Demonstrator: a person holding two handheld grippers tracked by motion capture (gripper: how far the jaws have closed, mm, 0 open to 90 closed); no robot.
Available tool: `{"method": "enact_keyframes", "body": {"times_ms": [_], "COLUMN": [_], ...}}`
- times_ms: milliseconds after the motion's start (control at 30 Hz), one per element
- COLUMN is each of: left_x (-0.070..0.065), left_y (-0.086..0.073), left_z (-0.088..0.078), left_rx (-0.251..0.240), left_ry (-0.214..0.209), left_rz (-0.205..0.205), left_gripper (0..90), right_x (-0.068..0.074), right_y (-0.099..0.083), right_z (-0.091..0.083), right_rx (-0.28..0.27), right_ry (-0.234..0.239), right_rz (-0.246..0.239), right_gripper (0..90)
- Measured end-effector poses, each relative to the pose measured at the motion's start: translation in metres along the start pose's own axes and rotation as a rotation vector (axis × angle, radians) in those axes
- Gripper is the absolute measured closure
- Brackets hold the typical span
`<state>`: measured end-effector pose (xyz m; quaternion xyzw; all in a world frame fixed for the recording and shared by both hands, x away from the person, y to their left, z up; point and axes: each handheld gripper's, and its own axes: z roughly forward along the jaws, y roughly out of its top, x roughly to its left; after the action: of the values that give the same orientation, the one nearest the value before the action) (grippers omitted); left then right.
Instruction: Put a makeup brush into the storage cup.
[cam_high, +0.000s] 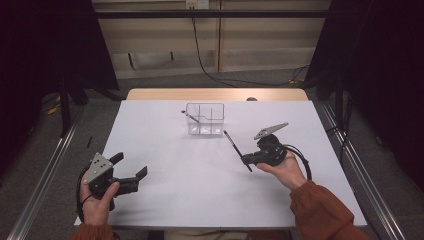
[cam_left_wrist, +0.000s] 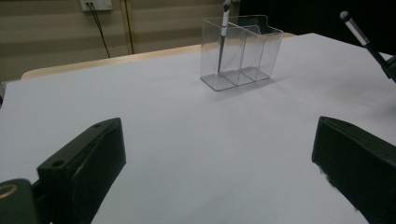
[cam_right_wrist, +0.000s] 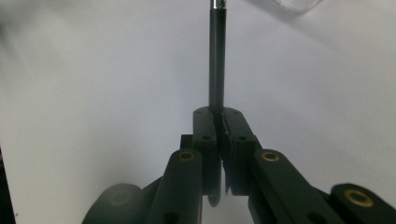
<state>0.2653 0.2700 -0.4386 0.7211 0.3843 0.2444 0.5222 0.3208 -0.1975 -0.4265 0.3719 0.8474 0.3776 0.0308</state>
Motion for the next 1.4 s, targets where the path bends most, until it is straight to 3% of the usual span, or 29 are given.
{"method": "enact_keyframes", "body": {"times_ms": [200,233,300,467,633,700,833,1033,1233,1400], "left_x": [0.0,0.0,0.0,0.0,0.0,0.0,0.0,-0.002,-0.009,-0.012], "left_y": [0.0,0.0,0.0,0.0,0.0,0.0,0.0,0.0,0.001,0.003], "left_z": [0.0,0.0,0.0,0.0,0.0,0.0,0.0,0.0,0.002,0.002], "left_rx": [0.0,-0.001,-0.002,-0.001,0.004,-0.002,-0.001,0.007,0.013,0.007], "left_ry": [0.0,-0.001,0.0,0.0,-0.006,-0.007,-0.008,-0.02,-0.044,-0.056], "left_rz": [0.0,-0.001,0.0,0.001,0.002,-0.001,-0.003,0.0,0.017,0.007], "left_gripper": [2.8,2.8,2.8,2.8,2.9,2.9,2.9,2.9,2.8,2.6], "right_x": [0.002,0.003,0.004,0.005,0.004,0.001,0.005,0.009,0.008,0.012], "right_y": [-0.001,-0.002,-0.003,-0.006,-0.008,-0.01,-0.01,-0.009,-0.009,-0.008], "right_z": [-0.004,-0.005,-0.006,-0.008,-0.011,-0.011,-0.015,-0.015,-0.013,-0.015], "right_rx": [-0.077,-0.11,-0.156,-0.211,-0.264,-0.297,-0.349,-0.405,-0.429,-0.445], "right_ry": [0.005,0.002,0.036,0.037,0.055,0.059,0.041,0.016,0.022,0.021], "right_rz": [-0.032,-0.038,-0.046,-0.063,-0.062,-0.035,-0.052,-0.068,-0.057,-0.077], "right_gripper": [85.1,85.1,85.1,85.1,85.1,85.1,85.1,85.1,85.1,85.1]}}
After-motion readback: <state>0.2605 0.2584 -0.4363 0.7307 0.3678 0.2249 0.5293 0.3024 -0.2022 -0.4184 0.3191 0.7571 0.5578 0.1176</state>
